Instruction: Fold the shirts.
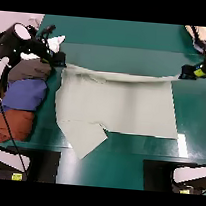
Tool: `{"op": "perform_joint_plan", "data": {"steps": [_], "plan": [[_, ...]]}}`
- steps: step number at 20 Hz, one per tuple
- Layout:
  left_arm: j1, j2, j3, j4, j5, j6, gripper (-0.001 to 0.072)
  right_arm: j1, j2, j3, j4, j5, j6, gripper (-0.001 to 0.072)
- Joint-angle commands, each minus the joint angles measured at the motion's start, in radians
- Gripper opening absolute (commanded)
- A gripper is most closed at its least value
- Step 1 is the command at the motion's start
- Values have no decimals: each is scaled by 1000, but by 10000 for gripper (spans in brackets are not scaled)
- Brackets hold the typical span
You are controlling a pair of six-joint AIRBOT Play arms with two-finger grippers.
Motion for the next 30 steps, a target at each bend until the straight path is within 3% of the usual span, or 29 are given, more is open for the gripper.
{"op": "perform_joint_plan", "data": {"steps": [1,3,4,5,6,10,13,18,21,24,30], "plan": [[3,0,-114,1,-20,20,24,18,63,-191,4,-70,0,20],[3,0,-159,18,2,-39,27,32,76,-255,6,-99,0,24],[3,0,-163,22,1,-51,179,43,76,-272,5,-101,0,158],[3,2,-162,22,-3,-66,469,51,76,-283,5,-101,0,354],[3,10,-163,27,-12,-90,499,51,76,-286,6,-90,1,380],[3,114,-188,104,-82,-115,499,26,131,-299,2,-4,0,379],[3,295,-356,171,-132,-118,499,-37,259,-407,3,-5,0,378],[2,649,-789,66,-165,-165,499,-131,451,-602,15,-18,0,378],[2,795,-1004,-19,-161,-175,499,-178,511,-669,99,-34,0,377],[2,822,-1141,-107,-130,-170,499,-192,540,-691,139,-49,0,378],[2,821,-1304,-225,64,-147,499,-187,586,-691,144,-42,0,378]]}}
